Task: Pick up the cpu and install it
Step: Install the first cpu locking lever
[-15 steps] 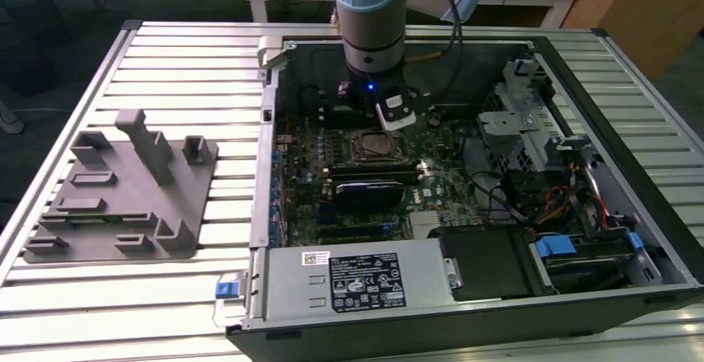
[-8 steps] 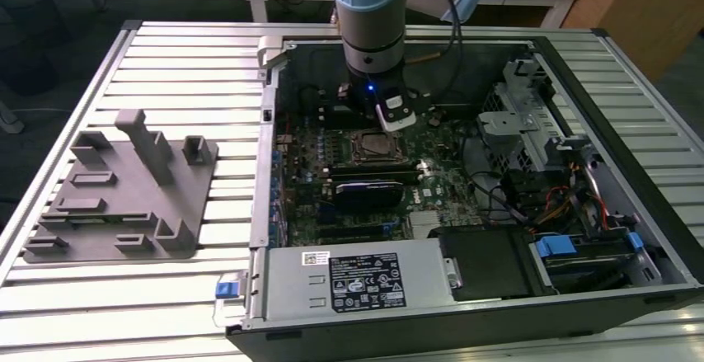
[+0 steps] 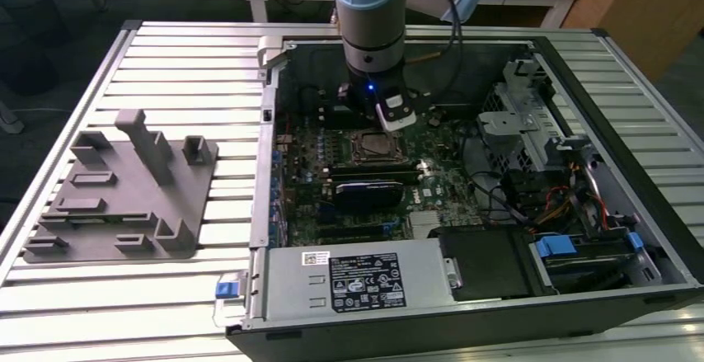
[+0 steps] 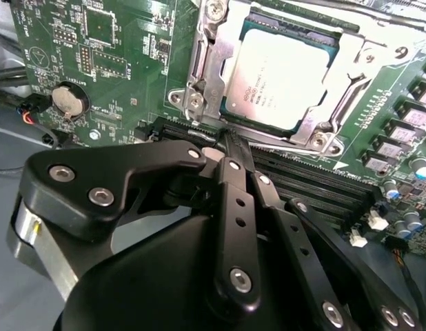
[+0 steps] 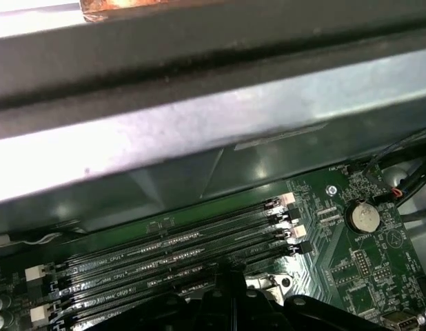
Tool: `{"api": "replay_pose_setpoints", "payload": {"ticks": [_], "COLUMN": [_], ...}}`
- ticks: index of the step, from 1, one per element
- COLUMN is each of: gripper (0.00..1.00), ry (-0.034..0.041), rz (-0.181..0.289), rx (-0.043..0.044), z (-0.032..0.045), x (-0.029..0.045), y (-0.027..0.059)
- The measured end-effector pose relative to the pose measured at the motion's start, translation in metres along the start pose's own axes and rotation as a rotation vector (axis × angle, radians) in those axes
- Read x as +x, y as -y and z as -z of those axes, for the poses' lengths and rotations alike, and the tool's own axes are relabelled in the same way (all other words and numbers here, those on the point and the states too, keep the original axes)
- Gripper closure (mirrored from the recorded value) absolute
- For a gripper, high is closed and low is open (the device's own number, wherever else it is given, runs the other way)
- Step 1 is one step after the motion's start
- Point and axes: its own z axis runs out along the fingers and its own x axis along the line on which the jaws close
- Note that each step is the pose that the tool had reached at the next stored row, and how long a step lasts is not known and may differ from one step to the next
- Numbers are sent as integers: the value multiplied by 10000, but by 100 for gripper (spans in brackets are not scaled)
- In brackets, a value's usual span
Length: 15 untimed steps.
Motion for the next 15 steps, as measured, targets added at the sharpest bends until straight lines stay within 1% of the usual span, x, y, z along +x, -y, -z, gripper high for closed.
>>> {"api": "replay_pose_setpoints", "payload": {"ticks": [5,13,15], "gripper": [89,89,89], "ry": [0,5,7], "rz": [0,3,6], "rx": [-1,18,25], "z": [56,40,38], "x": [-6,19,19], "y": [-18,-98,-101]}}
